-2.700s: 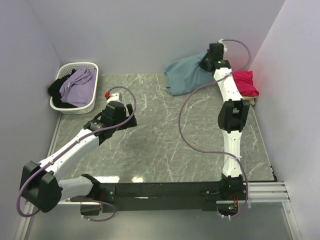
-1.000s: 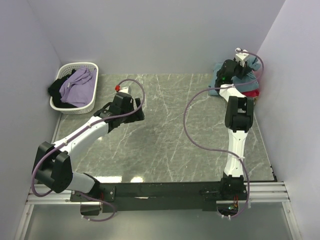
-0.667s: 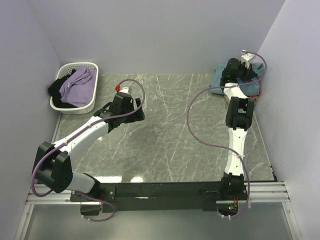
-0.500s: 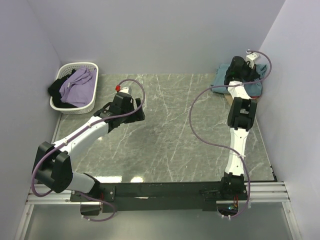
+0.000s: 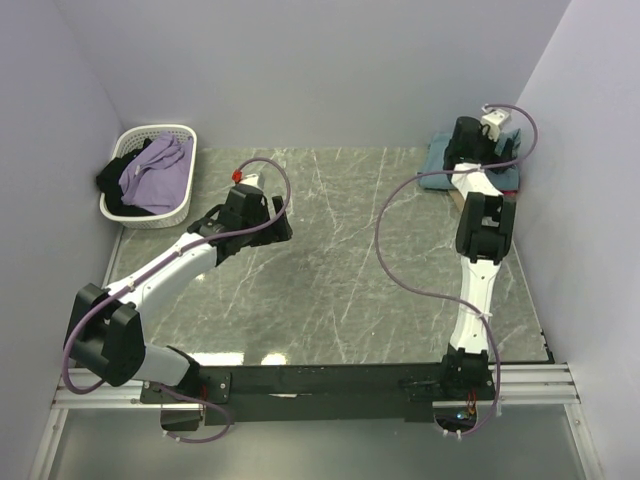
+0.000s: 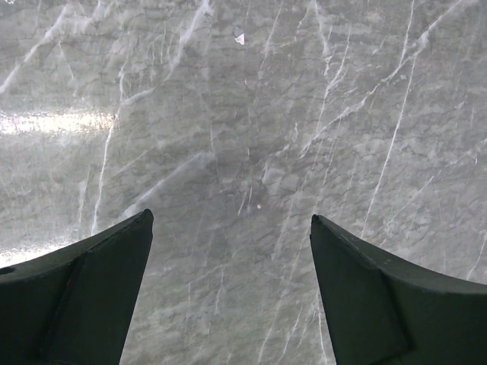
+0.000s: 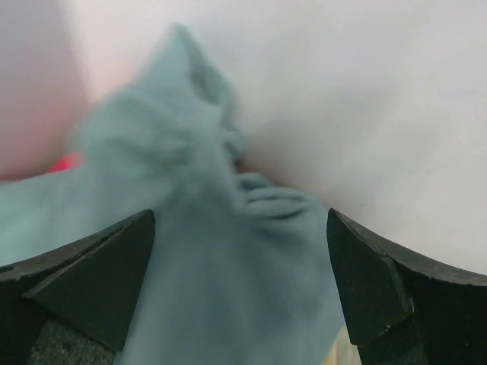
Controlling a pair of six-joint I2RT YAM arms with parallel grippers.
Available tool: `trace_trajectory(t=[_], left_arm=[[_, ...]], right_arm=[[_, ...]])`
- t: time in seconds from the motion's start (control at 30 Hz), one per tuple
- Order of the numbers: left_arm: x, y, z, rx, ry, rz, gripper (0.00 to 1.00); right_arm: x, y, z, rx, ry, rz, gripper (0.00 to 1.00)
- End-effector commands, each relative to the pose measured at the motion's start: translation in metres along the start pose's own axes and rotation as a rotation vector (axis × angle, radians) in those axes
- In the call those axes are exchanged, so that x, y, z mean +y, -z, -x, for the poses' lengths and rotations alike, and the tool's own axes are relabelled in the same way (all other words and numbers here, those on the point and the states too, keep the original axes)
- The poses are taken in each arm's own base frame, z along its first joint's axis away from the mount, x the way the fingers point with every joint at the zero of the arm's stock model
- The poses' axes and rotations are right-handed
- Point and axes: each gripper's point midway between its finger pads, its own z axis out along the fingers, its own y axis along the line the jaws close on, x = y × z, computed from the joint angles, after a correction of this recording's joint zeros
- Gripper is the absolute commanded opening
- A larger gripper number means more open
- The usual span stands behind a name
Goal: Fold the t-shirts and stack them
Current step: Neatly place the folded tshirt to the corner, then reset both grippers
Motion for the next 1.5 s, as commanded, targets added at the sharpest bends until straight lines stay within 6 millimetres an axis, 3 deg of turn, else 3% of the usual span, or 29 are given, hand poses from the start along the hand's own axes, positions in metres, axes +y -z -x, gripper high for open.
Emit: trace_trajectory(t=[0.0, 0.03, 0.27, 0.4, 0.47, 0.5, 0.53, 0.63, 0.67, 0.73, 0.77, 0.8, 0.83, 0.87, 0.9, 0.93, 0.97, 1.0, 1.03, 1.07, 1.1, 1.17, 1.2, 1.47], left_arm=[[-0.012, 0.011, 0.013, -0.052, 0.013, -0.064, 0.90], [-0.012, 0.011, 0.012, -0.050, 0.011, -0.065, 0.90], [-0.010, 0.013, 0.010, -0.052, -0.001, -0.069, 0.90], [-0.010, 0.014, 0.009, -0.057, -0.001, -0.071, 0.90], [-0.008, 0.013, 0.011, -0.071, 0.005, -0.062, 0.90], [-0.008, 0.013, 0.013, -0.076, 0.005, -0.059, 0.90], [-0.008, 0.013, 0.015, -0.085, 0.004, -0.052, 0.90], [-0.003, 0.016, 0.030, -0.132, 0.011, -0.007, 0.90], [-0.006, 0.019, 0.035, -0.150, 0.007, -0.010, 0.89], [-0.005, 0.025, 0.046, -0.196, 0.011, 0.006, 0.89], [-0.008, 0.031, 0.053, -0.223, 0.009, -0.002, 0.90], [-0.008, 0.037, 0.059, -0.247, 0.010, -0.001, 0.90], [-0.009, 0.041, 0.063, -0.262, 0.011, -0.003, 0.90], [-0.010, 0.048, 0.068, -0.282, 0.010, -0.006, 0.91], [-0.011, 0.053, 0.072, -0.297, 0.015, -0.008, 0.91], [-0.010, 0.058, 0.076, -0.313, 0.016, 0.000, 0.91], [-0.011, 0.067, 0.081, -0.333, 0.019, -0.005, 0.91], [-0.011, 0.073, 0.083, -0.343, 0.020, -0.004, 0.91], [-0.010, 0.079, 0.086, -0.361, 0.025, 0.002, 0.92], [-0.011, 0.091, 0.091, -0.390, 0.032, -0.011, 0.92], [-0.012, 0.095, 0.092, -0.403, 0.034, -0.020, 0.93], [-0.012, 0.112, 0.096, -0.444, 0.035, -0.040, 0.94], [-0.011, 0.115, 0.096, -0.451, 0.035, -0.038, 0.94], [0.007, 0.144, 0.096, -0.506, 0.046, 0.012, 0.98]], right_arm=[[0.030, 0.070, 0.087, -0.172, -0.140, 0.152, 1.00], [0.043, 0.093, 0.092, -0.196, -0.113, 0.186, 1.00], [0.089, 0.153, 0.094, -0.198, -0.042, 0.307, 1.00], [0.094, 0.180, 0.091, -0.122, -0.025, 0.416, 1.00], [0.100, 0.201, 0.103, -0.073, -0.087, 0.543, 1.00], [0.100, 0.211, 0.094, -0.015, -0.052, 0.595, 1.00], [0.104, 0.230, 0.107, 0.022, -0.111, 0.710, 1.00], [0.095, 0.264, 0.103, 0.138, -0.139, 0.846, 1.00], [0.098, 0.282, 0.093, 0.184, -0.122, 0.933, 1.00], [0.084, 0.316, 0.097, 0.208, -0.105, 1.010, 1.00], [0.079, 0.327, 0.074, 0.238, -0.055, 1.029, 1.00], [0.062, 0.339, 0.087, 0.203, -0.047, 1.054, 1.00], [0.057, 0.361, 0.083, 0.187, -0.026, 1.087, 1.00], [0.046, 0.364, 0.060, 0.202, 0.023, 1.071, 1.00], [0.029, 0.378, 0.076, 0.166, 0.003, 1.099, 1.00], [0.019, 0.386, 0.075, 0.165, 0.007, 1.116, 1.00], [0.011, 0.398, 0.057, 0.188, 0.044, 1.147, 1.00], [-0.006, 0.416, 0.069, 0.180, 0.012, 1.223, 1.00], [-0.015, 0.423, 0.068, 0.187, 0.007, 1.250, 1.00], [-0.024, 0.430, 0.051, 0.208, 0.030, 1.269, 1.00], [-0.042, 0.437, 0.066, 0.174, -0.030, 1.286, 1.00], [-0.057, 0.443, 0.052, 0.186, -0.032, 1.309, 1.00], [-0.072, 0.450, 0.063, 0.164, -0.081, 1.326, 1.00], [-0.114, 0.456, 0.047, 0.137, -0.120, 1.345, 1.00]])
